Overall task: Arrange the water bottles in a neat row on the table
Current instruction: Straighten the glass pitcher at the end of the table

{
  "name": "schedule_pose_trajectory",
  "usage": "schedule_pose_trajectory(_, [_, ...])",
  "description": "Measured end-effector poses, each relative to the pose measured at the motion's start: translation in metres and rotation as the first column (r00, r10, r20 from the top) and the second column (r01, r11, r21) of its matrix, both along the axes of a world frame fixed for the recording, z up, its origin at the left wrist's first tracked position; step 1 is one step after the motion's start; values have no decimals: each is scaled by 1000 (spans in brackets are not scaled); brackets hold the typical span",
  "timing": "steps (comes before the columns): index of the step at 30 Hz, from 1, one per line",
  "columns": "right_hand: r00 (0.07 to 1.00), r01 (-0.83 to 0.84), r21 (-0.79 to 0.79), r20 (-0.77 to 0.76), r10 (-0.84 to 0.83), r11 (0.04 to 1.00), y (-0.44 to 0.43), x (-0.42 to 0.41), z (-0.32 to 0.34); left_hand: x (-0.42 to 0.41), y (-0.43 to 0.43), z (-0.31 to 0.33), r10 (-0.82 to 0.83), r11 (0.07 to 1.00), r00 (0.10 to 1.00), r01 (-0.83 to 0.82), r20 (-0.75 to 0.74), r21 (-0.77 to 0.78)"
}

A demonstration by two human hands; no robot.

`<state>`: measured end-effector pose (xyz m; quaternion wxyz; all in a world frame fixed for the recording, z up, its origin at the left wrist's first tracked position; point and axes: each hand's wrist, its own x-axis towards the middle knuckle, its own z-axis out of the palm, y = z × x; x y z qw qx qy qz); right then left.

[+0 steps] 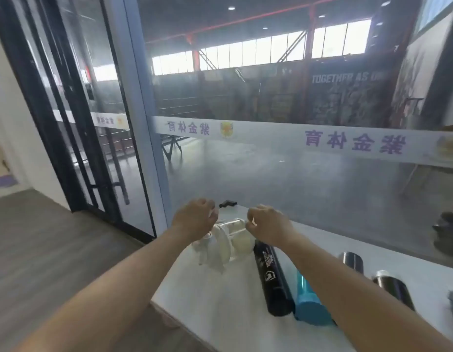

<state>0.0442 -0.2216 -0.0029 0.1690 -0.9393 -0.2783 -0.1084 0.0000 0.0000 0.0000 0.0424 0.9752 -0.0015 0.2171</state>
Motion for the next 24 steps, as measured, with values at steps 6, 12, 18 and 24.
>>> schedule_pose_trajectory(6, [994,-16,-29,-109,12,999,42,-13,-19,-28,26,-45,94,938,964,-169,-249,-301])
schedule_pose_trajectory(12, [947,-64,-210,-320,-6,976,58,-7,-38,-31,19,-68,-50,776,915,-217,-401,-592])
schedule_pose_trajectory(18, [942,-117,-222,-334,37,968,46,10,-38,-28,25,-75,-105,693,935,-176,-338,-699])
schedule_pose_trajectory(24, [950,-127,-211,-307,57,969,48,18,-29,-20,61,-45,-216,769,899,-84,-381,-633])
